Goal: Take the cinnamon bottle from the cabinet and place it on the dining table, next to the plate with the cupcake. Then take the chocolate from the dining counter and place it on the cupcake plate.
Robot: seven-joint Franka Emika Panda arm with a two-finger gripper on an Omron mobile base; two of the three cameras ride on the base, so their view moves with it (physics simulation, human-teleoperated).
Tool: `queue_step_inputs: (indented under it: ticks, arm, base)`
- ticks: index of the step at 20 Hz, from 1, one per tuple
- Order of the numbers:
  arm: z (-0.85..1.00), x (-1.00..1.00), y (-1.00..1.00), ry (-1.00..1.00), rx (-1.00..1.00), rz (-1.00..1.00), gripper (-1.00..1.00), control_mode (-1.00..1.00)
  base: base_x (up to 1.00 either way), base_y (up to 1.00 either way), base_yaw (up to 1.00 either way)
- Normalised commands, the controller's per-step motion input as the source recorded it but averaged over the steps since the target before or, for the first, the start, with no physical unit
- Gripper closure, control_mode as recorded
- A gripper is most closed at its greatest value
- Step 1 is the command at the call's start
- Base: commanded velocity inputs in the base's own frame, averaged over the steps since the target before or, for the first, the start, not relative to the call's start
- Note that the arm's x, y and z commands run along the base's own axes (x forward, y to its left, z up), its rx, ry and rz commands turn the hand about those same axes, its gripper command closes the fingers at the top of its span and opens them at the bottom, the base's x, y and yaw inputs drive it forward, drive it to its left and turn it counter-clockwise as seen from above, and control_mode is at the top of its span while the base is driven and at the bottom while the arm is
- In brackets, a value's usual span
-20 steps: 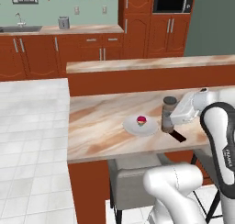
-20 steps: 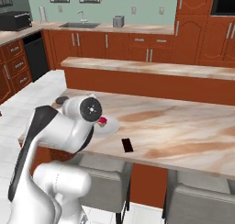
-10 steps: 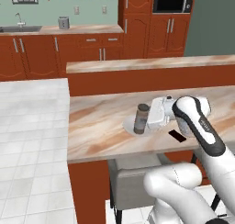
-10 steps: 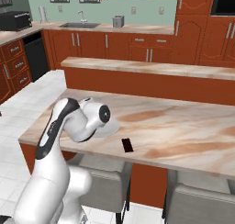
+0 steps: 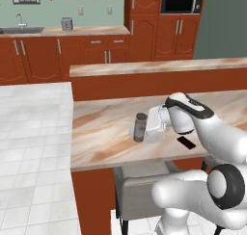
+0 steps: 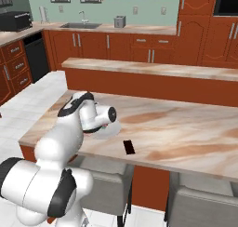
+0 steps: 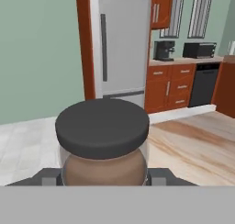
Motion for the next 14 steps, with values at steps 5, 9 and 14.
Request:
queue_step_inputs:
  ticks: [5,9,14]
  arm:
    - [-0.67,0.47,0.07,0.00,-0.01,0.05,1.00,-1.00]
    - [-0.47,0.47,0.19,0.00,0.00,0.03,1.00,-1.00]
    - [-0.23,0.43,0.20,0.00,0.00,0.02,1.00,-1.00]
  base:
    - [0.00,0.00,0.00]
    - [0.00,0.00,0.00]
    - [0.00,0.00,0.00]
